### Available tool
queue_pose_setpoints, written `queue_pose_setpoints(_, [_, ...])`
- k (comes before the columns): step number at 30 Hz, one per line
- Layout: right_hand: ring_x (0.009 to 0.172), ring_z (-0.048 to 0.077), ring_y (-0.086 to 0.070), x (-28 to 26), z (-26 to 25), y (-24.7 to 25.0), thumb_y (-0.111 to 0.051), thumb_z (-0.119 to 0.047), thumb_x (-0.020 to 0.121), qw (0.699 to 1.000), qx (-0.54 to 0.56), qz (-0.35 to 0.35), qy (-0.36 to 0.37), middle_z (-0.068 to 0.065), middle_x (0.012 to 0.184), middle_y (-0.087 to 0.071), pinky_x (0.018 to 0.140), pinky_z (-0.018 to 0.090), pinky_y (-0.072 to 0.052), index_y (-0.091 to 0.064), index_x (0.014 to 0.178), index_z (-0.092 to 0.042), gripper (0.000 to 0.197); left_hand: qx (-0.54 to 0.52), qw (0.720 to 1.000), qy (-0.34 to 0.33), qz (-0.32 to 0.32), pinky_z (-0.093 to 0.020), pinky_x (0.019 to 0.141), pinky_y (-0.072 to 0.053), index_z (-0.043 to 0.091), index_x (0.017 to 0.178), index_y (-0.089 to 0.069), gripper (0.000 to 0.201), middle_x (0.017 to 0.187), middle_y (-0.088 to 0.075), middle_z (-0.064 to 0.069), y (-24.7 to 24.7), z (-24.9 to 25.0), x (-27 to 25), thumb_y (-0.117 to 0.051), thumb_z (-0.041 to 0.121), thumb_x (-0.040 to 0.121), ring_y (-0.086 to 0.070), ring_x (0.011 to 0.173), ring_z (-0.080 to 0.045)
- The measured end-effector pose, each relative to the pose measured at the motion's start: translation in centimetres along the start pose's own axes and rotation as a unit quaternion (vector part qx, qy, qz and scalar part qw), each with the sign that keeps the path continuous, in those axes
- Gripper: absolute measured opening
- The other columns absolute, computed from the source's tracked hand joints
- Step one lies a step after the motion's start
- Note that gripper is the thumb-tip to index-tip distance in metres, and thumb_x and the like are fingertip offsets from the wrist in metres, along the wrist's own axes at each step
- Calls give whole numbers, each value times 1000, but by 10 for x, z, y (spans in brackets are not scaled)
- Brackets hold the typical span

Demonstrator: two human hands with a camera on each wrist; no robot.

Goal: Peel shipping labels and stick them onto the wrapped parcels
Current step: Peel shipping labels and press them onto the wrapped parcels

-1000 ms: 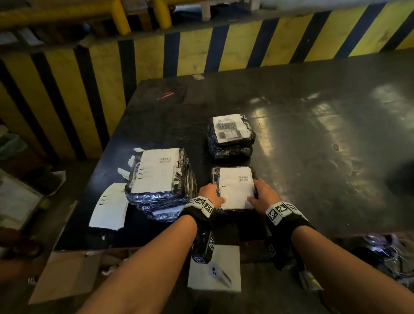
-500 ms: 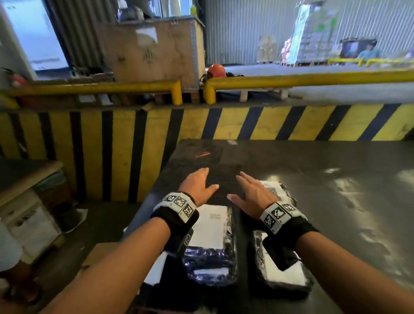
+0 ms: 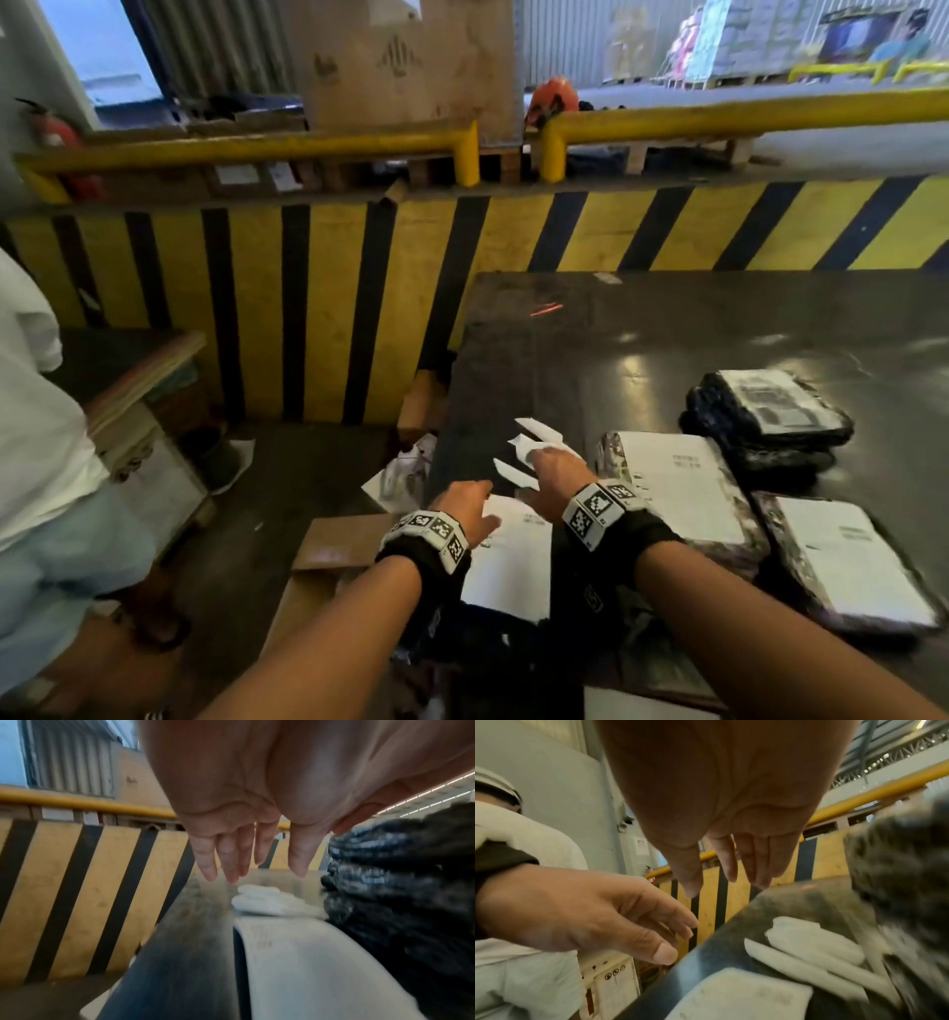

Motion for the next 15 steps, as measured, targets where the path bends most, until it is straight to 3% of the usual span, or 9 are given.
queue_pose_setpoints(4, [116,28,-56,-3,30,-56,-57,-36,88,988,6,-83,-129,11,125,-59,94,32,-45,-53,124,-9,45,-1,999,-23,-39,-34,108,-35,9,139,-39,55,145,-43,-10,-35,-17,0,-58,25,90,-42,132,-27])
queue_pose_setpoints(9, [124,29,-50,-6,65,-98,-54,-38,90,963,73,-126,-228,12,136,-52,103,32,-42,-48,132,-9,51,16,997,-47,-59,-35,111,-33,10,140,-35,55,151,-30,-6,-60,-27,2,-55,25,91,-37,136,-26])
queue_pose_setpoints(13, [113,30,-57,-7,85,-123,-60,-49,80,943,120,-125,-283,10,127,-57,95,38,-47,-51,125,-12,59,13,996,-50,-68,-35,113,-30,9,142,-33,57,154,-26,-5,-72,-28,2,-55,24,92,-33,138,-26])
queue_pose_setpoints(15, [97,27,-61,-6,95,-137,-64,-48,78,931,142,-127,-311,13,114,-63,84,35,-49,-59,113,-8,54,16,996,-54,-66,-36,112,-30,8,141,-35,55,153,-27,-5,-75,-29,1,-55,22,91,-34,137,-27])
Point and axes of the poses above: each hand's wrist, its own x-axis towards the middle knuckle, its own y-axis out of the back of the hand, z = x × y, the point moved 8 cm from there along x, towards the middle knuckle
